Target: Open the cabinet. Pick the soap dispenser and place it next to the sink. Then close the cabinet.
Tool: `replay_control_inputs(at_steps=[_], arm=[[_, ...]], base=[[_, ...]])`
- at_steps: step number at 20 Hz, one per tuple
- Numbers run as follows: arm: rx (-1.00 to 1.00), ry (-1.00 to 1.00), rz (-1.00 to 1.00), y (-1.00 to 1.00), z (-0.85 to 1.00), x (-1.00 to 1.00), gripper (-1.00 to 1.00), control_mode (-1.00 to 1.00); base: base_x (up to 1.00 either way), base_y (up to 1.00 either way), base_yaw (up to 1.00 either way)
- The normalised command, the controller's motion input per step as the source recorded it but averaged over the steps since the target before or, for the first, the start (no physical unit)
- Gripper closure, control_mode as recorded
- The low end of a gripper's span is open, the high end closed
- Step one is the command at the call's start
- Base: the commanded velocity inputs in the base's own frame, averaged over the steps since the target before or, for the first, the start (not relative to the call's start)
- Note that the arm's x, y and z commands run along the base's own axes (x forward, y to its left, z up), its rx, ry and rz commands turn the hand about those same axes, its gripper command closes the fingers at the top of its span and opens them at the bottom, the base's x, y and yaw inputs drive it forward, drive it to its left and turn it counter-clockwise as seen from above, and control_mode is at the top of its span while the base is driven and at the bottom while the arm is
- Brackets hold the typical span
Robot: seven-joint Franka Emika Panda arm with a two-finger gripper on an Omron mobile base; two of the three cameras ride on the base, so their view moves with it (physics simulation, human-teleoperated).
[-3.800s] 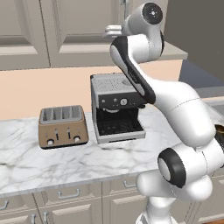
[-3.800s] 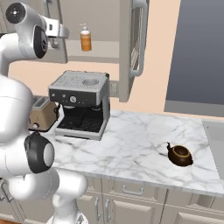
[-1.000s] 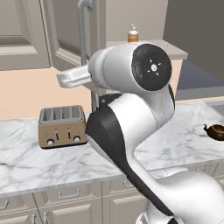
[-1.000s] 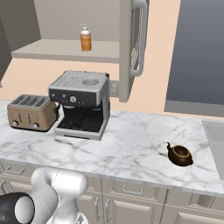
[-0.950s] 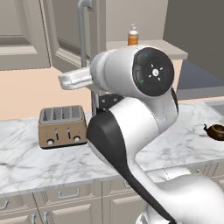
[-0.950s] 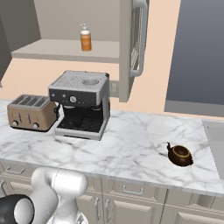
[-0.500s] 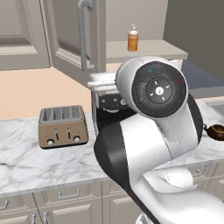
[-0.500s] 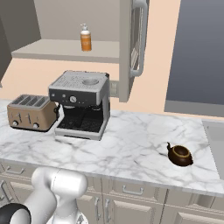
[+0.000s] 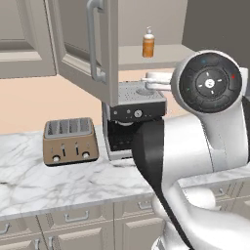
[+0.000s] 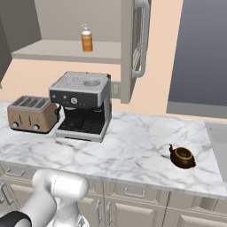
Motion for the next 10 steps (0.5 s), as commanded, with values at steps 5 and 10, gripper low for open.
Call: replay_control_inputs(at_steps=[5,10], arm=[[0.26,-0.02,0.04,-0.22,0.00,0.22,-1.00,-1.00],[0.25,-0.01,0.17,-0.12,-0.01,0.54,-1.00,-1.00]], base=[[0.00,0.00,0.00],[0.00,0.00,0.00]])
